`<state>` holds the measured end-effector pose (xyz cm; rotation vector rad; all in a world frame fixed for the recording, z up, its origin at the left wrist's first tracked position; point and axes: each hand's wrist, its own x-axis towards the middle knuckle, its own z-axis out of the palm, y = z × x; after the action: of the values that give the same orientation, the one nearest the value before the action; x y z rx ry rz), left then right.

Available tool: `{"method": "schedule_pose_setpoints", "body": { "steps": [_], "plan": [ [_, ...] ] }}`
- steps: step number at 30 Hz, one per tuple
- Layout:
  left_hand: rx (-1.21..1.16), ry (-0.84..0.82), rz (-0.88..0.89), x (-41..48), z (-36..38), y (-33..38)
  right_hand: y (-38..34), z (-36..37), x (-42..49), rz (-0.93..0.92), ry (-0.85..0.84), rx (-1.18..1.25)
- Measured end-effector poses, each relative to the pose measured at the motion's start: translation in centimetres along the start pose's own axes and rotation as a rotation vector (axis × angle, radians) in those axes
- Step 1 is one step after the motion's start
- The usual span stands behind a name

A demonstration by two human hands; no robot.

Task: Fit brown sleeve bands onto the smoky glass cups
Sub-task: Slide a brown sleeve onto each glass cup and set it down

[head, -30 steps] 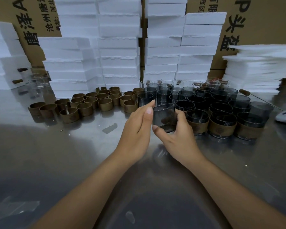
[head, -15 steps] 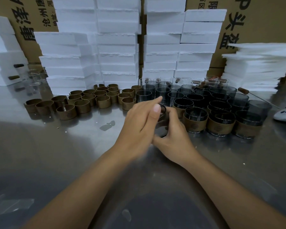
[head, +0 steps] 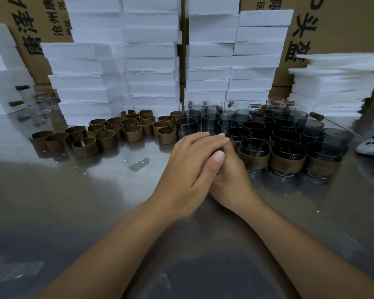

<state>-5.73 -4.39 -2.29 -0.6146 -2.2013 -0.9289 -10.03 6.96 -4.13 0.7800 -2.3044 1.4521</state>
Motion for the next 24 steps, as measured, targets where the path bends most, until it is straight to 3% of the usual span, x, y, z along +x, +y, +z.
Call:
{"method": "schedule_pose_setpoints", "body": {
  "steps": [12, 24],
  "plan": [
    [0.07, 0.124, -0.008, -0.2, -0.3, -0.8, 0.5, 0.2, 0.4, 0.174, 0.161, 0.022],
    [0.078, 0.029, -0.194, -0.3, -0.4, -1.9, 0.5, 0.1, 0.5, 0.166, 0.156, 0.084]
  ]
}}
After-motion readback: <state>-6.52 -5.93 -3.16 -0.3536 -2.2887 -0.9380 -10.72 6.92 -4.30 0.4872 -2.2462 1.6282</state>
